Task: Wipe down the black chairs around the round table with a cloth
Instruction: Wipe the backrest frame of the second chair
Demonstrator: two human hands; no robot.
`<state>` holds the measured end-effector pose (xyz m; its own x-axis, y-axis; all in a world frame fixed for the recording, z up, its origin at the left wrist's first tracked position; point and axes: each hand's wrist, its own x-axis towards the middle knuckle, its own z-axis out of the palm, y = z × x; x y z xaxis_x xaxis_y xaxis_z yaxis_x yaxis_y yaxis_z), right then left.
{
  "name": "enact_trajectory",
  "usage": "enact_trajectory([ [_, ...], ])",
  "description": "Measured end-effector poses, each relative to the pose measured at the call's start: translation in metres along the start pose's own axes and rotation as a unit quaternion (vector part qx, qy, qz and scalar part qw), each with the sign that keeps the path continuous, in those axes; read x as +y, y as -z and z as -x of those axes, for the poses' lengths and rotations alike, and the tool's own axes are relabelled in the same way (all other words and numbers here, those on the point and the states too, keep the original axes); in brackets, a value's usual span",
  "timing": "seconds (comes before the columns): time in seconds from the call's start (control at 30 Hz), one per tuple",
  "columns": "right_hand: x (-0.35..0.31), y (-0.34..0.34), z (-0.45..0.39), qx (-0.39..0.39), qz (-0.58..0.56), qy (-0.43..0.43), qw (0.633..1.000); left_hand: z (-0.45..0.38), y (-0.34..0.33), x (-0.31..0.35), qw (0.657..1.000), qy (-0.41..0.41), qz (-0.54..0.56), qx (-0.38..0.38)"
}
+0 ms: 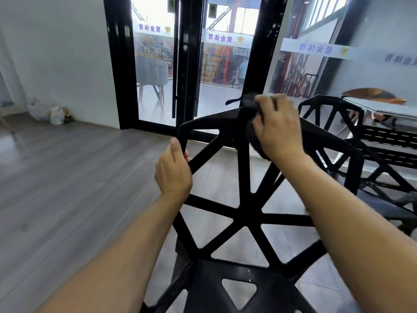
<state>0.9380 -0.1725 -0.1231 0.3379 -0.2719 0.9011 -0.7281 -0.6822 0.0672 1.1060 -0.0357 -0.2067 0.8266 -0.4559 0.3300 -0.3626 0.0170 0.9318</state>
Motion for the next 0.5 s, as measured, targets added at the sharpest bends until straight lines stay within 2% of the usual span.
enact_trajectory([
  [0.07, 0.049, 0.029, 0.008, -0.007, 0.01, -0.112, 0.994, 0.0, -0.001, 0.0, 1.0, -0.006, 0.001, 0.0],
  [0.13, 0.073, 0.047, 0.014, -0.02, 0.016, -0.187, 0.982, -0.001, -0.003, 0.002, 1.0, -0.011, -0.003, -0.001],
  [0.27, 0.067, 0.042, 0.015, -0.019, 0.046, -0.234, 0.971, -0.003, -0.004, 0.002, 1.0, -0.011, 0.002, -0.017],
  [0.37, 0.047, 0.028, 0.011, -0.001, 0.038, -0.199, 0.979, -0.005, -0.003, 0.002, 0.999, -0.011, 0.016, -0.032],
  [0.5, -0.012, -0.001, -0.011, -0.031, -0.03, -0.059, 0.997, -0.007, 0.002, 0.003, 0.997, 0.007, 0.031, -0.067],
])
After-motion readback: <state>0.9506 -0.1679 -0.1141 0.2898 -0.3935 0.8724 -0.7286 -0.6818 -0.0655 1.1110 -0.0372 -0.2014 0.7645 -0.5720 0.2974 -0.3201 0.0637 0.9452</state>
